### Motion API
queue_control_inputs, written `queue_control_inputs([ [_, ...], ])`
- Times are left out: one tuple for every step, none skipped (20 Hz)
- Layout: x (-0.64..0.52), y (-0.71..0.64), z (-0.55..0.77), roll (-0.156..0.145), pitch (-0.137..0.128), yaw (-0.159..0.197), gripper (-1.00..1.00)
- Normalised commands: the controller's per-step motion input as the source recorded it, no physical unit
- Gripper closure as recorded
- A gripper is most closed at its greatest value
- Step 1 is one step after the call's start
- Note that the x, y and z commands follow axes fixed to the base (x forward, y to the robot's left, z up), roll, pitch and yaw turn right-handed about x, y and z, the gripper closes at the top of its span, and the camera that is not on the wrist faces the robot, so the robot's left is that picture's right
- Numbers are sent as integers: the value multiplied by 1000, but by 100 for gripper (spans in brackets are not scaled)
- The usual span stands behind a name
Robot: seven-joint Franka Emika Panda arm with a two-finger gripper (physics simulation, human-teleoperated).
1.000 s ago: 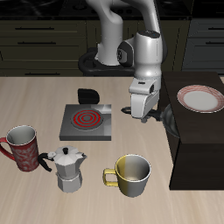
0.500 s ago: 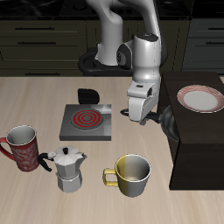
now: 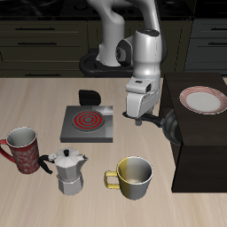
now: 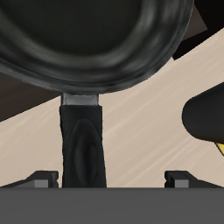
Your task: Place the frying pan on the top layer of the shelf and turn off the stove
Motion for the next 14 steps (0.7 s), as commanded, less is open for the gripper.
queue_control_inputs([
  [-9, -78, 32, -23, -12, -19, -100],
  [-57, -31, 8, 23, 71, -37, -100],
  [-103, -73, 109, -17, -58, -36, -100],
  [-103, -113, 170, -9, 20, -104, -100],
  [-85, -23, 135, -7, -40, -69, -100],
  [-95, 3, 59, 37, 17, -27, -100],
  [-236, -131, 296, 25, 18, -129, -100],
  [3, -77, 102, -6, -21, 37, -100],
  [-102, -42, 246, 6, -24, -85, -100],
  [-146, -72, 174, 51, 55, -209, -100],
  [-59, -161, 175, -57, -87, 41, -100],
  [-344, -342, 261, 19, 57, -224, -100],
  [-158, -272, 215, -21, -5, -99, -100],
  [-147, -115, 207, -16, -92, -64, -100],
])
